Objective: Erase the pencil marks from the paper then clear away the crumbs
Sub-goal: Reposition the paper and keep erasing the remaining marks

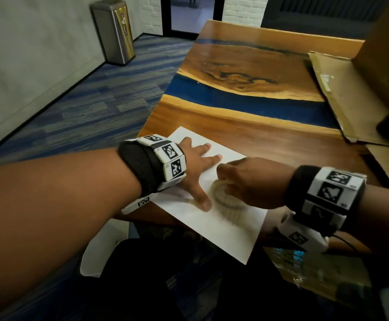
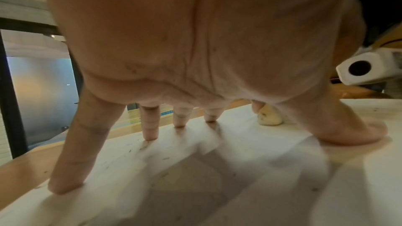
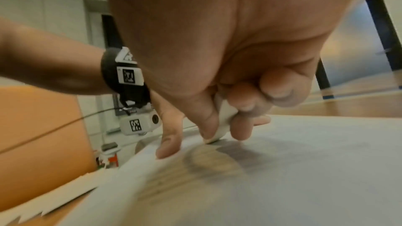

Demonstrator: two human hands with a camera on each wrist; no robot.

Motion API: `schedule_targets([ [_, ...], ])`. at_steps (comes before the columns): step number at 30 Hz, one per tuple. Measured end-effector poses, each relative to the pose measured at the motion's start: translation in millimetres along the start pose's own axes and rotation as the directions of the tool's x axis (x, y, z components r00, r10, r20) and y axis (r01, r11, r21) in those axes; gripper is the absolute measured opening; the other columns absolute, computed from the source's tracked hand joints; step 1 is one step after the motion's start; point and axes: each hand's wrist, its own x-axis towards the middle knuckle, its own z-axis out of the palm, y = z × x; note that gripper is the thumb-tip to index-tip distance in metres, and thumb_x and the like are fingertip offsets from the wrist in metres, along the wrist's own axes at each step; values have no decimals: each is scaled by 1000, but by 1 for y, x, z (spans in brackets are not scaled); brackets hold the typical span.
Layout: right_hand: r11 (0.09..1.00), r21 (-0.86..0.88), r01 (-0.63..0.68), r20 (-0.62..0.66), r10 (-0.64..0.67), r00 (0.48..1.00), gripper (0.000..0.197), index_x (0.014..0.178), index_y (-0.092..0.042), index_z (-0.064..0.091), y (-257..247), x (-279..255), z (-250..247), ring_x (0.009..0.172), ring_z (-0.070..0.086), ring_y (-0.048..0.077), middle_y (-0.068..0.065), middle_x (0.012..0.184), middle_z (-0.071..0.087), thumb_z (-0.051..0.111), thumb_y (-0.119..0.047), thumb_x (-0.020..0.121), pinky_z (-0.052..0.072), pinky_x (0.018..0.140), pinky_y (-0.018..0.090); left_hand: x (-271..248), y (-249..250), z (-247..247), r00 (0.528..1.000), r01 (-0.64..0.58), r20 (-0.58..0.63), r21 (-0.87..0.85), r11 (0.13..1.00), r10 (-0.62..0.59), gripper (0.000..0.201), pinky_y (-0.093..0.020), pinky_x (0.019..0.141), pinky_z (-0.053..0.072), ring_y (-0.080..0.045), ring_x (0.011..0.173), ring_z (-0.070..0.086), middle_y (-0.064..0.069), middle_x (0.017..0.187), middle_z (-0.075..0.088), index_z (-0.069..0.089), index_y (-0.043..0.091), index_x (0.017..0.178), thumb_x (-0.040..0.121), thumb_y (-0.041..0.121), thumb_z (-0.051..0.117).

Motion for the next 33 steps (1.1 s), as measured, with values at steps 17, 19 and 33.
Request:
schedule_targets([
  [17, 995, -100, 28, -61, -34, 998, 25, 116, -20, 52, 6, -1, -2, 81, 59, 20, -3, 98, 59, 41, -38, 102, 55, 75, 40, 4, 5, -1, 1000, 8, -13, 3, 1000, -8, 138, -66, 113, 24, -48, 147, 6, -5, 167, -13, -16, 45, 153, 49, 98, 56],
  [19, 994, -72, 87, -22, -89, 996, 25, 115, -22, 52, 1, -2, -1, 83, 60, 20, -2, 99, 60, 41, -40, 102, 55, 75, 40, 4, 4, -1, 1000, 10, -21, 12, 1000, -10, 138, -66, 113, 24, -48, 147, 7, -5, 167, -13, -16, 45, 153, 48, 99, 55],
  [33, 972, -200, -125, -96, 108, 990, 25, 113, -21, 51, 27, -4, -6, 73, 51, 15, -11, 88, 51, 40, -41, 102, 53, 71, 37, 1, 8, -2, 1000, 19, -24, 13, 1000, -18, 129, -66, 109, 26, -48, 146, 9, -6, 167, -12, -16, 51, 151, 54, 96, 57],
])
